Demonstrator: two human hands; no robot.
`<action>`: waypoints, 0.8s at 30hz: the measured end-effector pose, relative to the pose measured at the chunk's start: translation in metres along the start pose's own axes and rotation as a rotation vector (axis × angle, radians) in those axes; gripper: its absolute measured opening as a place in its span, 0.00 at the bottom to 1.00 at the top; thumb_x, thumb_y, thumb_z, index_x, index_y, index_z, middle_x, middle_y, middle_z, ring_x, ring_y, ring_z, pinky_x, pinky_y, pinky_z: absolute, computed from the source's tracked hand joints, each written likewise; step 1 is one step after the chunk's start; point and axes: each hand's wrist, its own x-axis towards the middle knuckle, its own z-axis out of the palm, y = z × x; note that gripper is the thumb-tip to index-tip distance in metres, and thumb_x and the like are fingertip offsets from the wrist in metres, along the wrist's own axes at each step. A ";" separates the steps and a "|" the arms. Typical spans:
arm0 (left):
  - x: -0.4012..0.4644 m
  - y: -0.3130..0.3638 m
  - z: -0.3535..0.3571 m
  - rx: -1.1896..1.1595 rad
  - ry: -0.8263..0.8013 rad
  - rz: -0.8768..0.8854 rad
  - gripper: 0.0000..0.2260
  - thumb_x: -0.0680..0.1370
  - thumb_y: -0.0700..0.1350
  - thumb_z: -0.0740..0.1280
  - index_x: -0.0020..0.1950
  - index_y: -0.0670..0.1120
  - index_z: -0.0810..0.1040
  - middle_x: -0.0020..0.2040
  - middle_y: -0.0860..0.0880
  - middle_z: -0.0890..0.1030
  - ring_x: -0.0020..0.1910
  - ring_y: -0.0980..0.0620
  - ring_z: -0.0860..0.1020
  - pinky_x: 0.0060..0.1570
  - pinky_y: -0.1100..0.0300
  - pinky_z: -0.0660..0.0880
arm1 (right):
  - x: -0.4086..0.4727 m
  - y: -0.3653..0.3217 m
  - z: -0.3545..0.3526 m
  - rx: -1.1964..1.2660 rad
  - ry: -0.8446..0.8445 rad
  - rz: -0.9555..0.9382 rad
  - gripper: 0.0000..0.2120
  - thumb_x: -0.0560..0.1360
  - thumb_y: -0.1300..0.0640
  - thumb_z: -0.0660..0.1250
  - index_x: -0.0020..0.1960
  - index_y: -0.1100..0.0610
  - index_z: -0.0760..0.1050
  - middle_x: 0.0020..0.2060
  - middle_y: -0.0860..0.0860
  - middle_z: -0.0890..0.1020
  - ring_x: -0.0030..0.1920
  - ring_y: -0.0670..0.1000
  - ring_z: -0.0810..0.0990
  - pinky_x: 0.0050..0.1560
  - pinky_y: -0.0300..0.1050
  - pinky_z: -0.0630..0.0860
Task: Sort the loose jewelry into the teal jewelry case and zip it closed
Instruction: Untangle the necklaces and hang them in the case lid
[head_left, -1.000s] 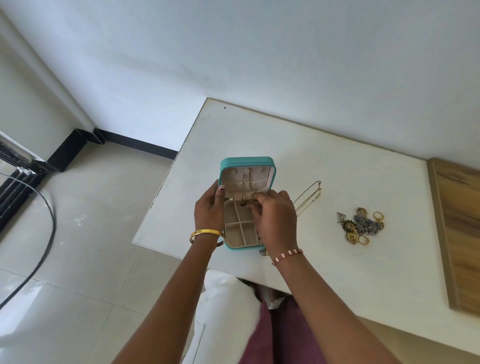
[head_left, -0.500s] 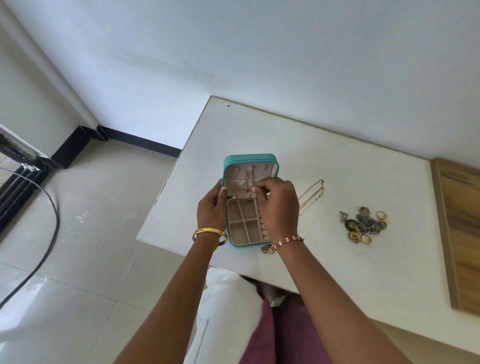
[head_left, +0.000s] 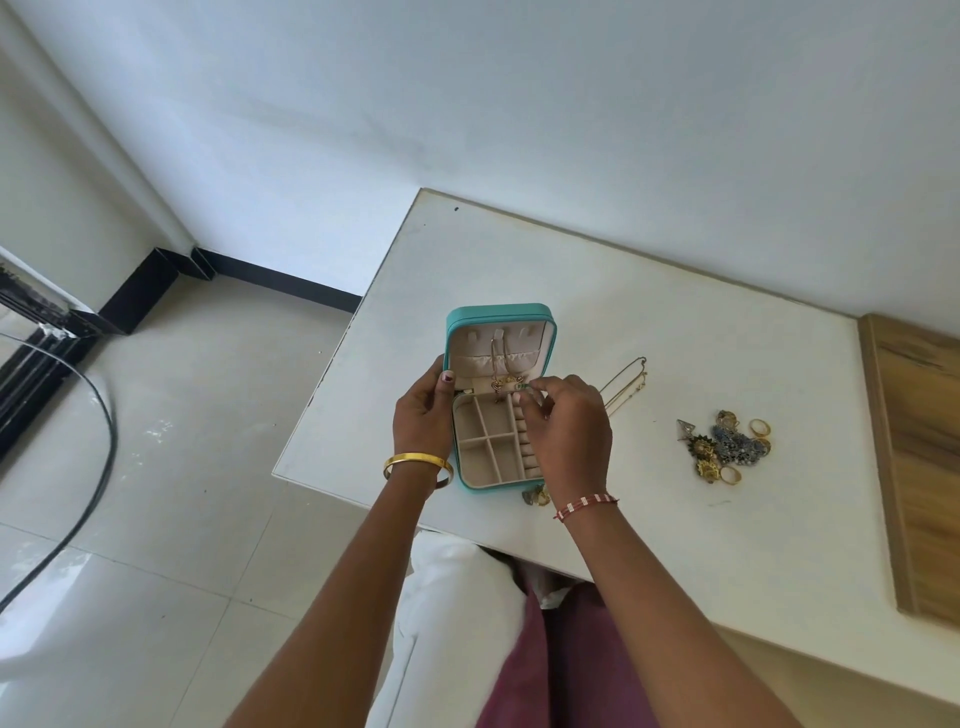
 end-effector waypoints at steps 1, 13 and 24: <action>0.000 -0.001 0.000 -0.001 0.001 0.002 0.15 0.80 0.44 0.58 0.65 0.43 0.73 0.62 0.45 0.78 0.60 0.49 0.75 0.55 0.64 0.70 | 0.001 -0.002 0.000 -0.036 0.002 -0.009 0.10 0.71 0.56 0.70 0.50 0.60 0.81 0.41 0.57 0.81 0.45 0.58 0.77 0.40 0.45 0.73; 0.002 -0.004 0.000 -0.030 -0.010 -0.006 0.15 0.80 0.42 0.59 0.66 0.42 0.72 0.61 0.44 0.78 0.60 0.48 0.76 0.59 0.60 0.72 | 0.008 -0.018 0.015 -0.199 0.063 -0.051 0.04 0.65 0.62 0.74 0.38 0.61 0.80 0.32 0.57 0.81 0.34 0.59 0.77 0.35 0.45 0.73; 0.003 -0.006 0.000 -0.039 -0.012 -0.011 0.15 0.79 0.41 0.59 0.65 0.41 0.73 0.61 0.42 0.78 0.60 0.45 0.76 0.60 0.58 0.72 | 0.016 -0.019 0.017 -0.100 -0.015 0.040 0.07 0.75 0.60 0.64 0.48 0.63 0.78 0.44 0.58 0.81 0.47 0.58 0.75 0.48 0.50 0.71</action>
